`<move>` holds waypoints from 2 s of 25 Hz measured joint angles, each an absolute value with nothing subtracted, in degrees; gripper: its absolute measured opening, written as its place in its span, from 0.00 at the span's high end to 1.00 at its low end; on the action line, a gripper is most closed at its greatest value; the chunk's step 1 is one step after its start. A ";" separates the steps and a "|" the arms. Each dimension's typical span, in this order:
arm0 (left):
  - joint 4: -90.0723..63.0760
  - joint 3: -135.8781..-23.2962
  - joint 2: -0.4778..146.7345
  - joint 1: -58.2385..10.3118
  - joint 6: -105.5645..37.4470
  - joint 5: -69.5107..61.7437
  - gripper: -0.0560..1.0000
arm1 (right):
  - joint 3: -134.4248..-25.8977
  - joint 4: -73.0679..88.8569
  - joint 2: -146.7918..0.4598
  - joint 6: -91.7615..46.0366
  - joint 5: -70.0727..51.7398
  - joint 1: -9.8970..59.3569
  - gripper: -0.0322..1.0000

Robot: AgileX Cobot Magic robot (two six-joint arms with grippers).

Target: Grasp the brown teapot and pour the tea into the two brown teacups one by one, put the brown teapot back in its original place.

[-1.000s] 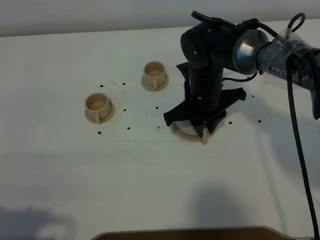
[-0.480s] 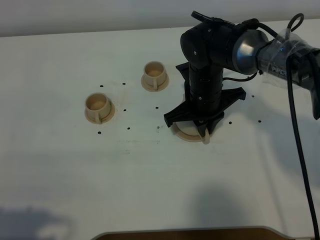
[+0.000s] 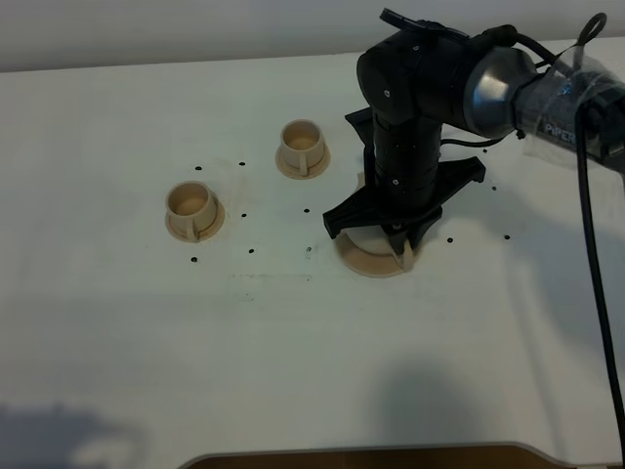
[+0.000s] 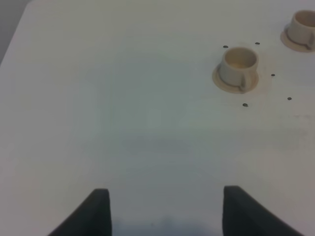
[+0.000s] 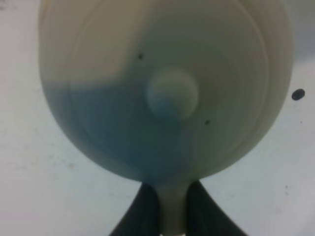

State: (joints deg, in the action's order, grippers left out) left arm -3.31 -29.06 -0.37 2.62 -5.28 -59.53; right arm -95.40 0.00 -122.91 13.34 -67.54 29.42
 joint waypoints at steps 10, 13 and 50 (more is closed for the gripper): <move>-3.31 -29.06 -0.37 2.62 -5.28 -59.53 0.44 | -97.78 -6.45 -121.38 4.50 -60.30 30.34 0.85; -3.31 -29.06 -0.37 2.62 -5.28 -59.53 0.44 | -102.60 -9.42 -122.58 1.55 -60.66 30.47 0.85; -3.31 -29.06 -0.37 2.62 -5.28 -59.53 0.44 | -114.85 -44.32 -138.08 -21.23 -58.63 32.82 0.85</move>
